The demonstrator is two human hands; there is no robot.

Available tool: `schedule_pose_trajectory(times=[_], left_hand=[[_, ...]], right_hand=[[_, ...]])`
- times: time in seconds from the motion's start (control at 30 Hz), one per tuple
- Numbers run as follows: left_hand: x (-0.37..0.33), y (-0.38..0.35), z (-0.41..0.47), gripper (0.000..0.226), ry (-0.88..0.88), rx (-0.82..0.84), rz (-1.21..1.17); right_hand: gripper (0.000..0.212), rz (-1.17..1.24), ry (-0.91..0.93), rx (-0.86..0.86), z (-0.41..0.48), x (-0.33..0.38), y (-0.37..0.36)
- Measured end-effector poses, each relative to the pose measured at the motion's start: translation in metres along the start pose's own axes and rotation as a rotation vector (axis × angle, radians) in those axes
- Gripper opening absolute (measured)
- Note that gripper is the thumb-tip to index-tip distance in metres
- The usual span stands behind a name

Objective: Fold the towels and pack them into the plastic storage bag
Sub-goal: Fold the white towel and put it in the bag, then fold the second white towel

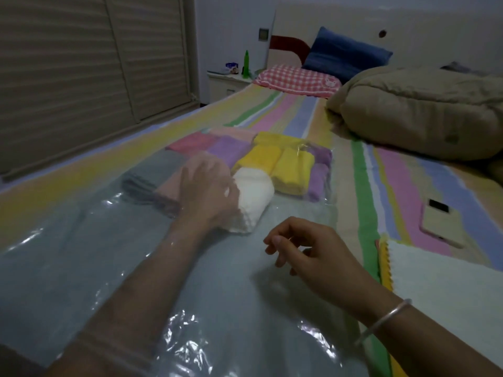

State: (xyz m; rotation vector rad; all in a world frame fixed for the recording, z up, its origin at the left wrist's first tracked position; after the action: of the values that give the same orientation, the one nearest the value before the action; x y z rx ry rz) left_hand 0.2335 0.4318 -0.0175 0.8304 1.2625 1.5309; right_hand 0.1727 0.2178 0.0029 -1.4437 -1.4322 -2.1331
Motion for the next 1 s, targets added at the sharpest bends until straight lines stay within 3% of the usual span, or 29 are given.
schedule_pose_trajectory(times=[0.17,0.4,0.57,0.73,0.8,0.9,1.0], left_hand=[[0.030,-0.066,0.009,0.066,0.147,0.237,-0.082],[0.029,-0.065,0.019,0.075,0.102,0.181,-0.061],[0.030,-0.068,0.002,0.065,0.155,0.192,-0.150],[-0.002,-0.043,-0.092,0.070,0.052,0.144,-0.138],[-0.023,-0.040,-0.153,0.066,-0.016,0.168,-0.138],[-0.059,-0.035,-0.236,0.076,-0.121,0.189,-0.027],[-0.111,0.002,-0.306,0.057,-0.268,0.088,0.000]], right_hand=[[0.013,-0.001,0.004,-0.028,0.017,-0.009,-0.001],[0.014,-0.032,-0.040,0.022,0.028,-0.019,-0.011],[0.012,-0.108,-0.054,-0.044,0.008,-0.018,-0.008],[0.016,-0.147,-0.034,-0.152,-0.045,-0.009,0.013],[0.015,-0.149,-0.077,-0.175,-0.077,-0.015,0.025],[0.018,-0.217,-0.167,-0.196,-0.132,-0.037,0.042],[0.023,-0.299,-0.270,-0.215,-0.194,-0.066,0.060]])
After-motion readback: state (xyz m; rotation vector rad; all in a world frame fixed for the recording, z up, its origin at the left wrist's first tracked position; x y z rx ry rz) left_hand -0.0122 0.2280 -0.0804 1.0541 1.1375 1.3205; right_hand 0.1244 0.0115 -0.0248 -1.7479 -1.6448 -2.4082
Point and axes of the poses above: each hand's wrist, its own z-axis towards the middle knuckle, its own y-axis out of the back of the hand, x = y × z, the point moved 9 cm from there along z, towards the middle knuckle, and after that the axes turned 15 degrees about x, right-handed, at the moved point
